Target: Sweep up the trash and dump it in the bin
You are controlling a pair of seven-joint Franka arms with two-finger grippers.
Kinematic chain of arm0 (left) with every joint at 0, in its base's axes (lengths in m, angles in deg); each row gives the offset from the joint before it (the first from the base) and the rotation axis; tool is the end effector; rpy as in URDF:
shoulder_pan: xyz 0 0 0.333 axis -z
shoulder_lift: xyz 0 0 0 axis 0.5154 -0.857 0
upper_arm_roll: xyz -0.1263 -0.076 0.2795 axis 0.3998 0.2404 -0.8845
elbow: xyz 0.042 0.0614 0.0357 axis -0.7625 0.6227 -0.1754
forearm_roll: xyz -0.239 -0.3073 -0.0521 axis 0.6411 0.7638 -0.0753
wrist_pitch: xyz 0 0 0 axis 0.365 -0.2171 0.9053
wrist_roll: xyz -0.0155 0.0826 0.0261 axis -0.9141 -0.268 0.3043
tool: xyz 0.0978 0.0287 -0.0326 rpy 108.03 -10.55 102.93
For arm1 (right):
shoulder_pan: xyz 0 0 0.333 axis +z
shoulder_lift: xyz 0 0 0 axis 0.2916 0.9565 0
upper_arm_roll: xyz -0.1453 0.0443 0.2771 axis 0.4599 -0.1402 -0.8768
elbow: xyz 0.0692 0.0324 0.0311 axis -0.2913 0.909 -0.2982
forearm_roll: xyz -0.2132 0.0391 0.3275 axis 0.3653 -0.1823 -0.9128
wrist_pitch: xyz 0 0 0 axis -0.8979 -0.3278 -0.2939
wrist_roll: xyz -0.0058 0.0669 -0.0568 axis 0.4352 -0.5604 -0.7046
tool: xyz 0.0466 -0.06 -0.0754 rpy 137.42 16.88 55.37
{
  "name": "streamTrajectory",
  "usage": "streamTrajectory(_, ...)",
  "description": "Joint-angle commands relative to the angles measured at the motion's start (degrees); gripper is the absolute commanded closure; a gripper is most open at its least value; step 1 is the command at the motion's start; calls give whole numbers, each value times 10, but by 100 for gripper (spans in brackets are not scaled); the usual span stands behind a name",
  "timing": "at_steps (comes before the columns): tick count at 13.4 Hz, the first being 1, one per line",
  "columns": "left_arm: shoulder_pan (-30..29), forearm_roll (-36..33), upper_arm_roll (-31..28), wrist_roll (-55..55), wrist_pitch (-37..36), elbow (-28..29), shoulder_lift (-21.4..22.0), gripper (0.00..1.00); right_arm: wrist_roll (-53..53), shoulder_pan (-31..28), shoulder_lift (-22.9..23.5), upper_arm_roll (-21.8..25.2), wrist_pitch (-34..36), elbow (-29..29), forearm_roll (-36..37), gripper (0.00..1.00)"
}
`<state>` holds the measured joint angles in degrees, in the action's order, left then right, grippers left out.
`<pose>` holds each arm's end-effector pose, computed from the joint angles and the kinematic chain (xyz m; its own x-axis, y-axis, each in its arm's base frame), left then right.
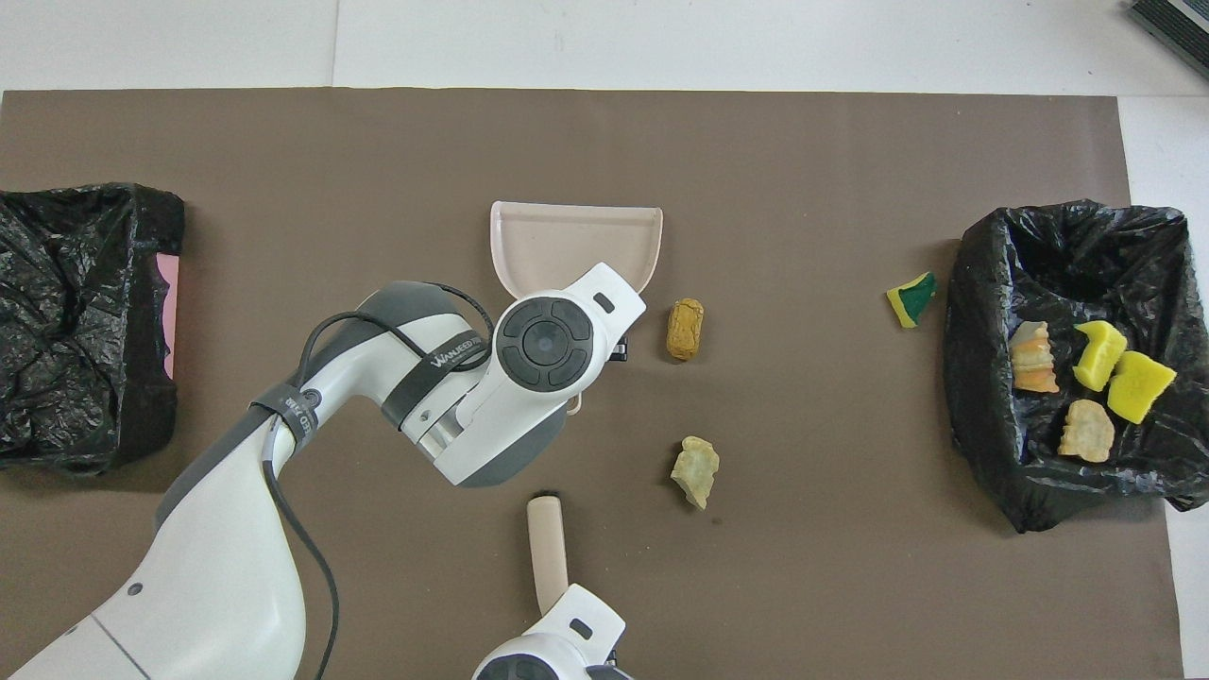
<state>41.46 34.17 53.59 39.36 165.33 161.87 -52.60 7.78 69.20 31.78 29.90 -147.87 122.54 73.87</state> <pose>0.5158 -0.4075 0.3533 0.9863 -0.0829 0.1425 -0.0876 -0.9958 0.0267 0.2417 0.4498 0.3307 0.9674 0.0574 -0.2467 0.0628 -0.9979 0.0139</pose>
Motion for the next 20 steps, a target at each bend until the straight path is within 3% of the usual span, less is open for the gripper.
streamTrajectory(1,-7,-11,-3,-17,-2,0,12,100,19,-9,-15,3,36,-9,-16,100)
streamTrajectory(6,-14,-9,-30,-157,-66,0,68,100,21,-92,-76,3,120,-19,-15,100)
streamTrajectory(10,-39,21,-35,-324,-131,2,102,100,-14,-170,-92,6,210,-47,-3,100)
streamTrajectory(12,-45,39,-53,-465,-152,1,112,100,-19,-213,-89,5,228,-48,47,100)
streamTrajectory(15,-45,72,-81,-574,-182,1,127,100,-46,-278,-75,5,229,-48,122,100)
streamTrajectory(20,-52,84,-106,-802,-215,7,134,100,-225,-422,-45,4,200,-50,248,100)
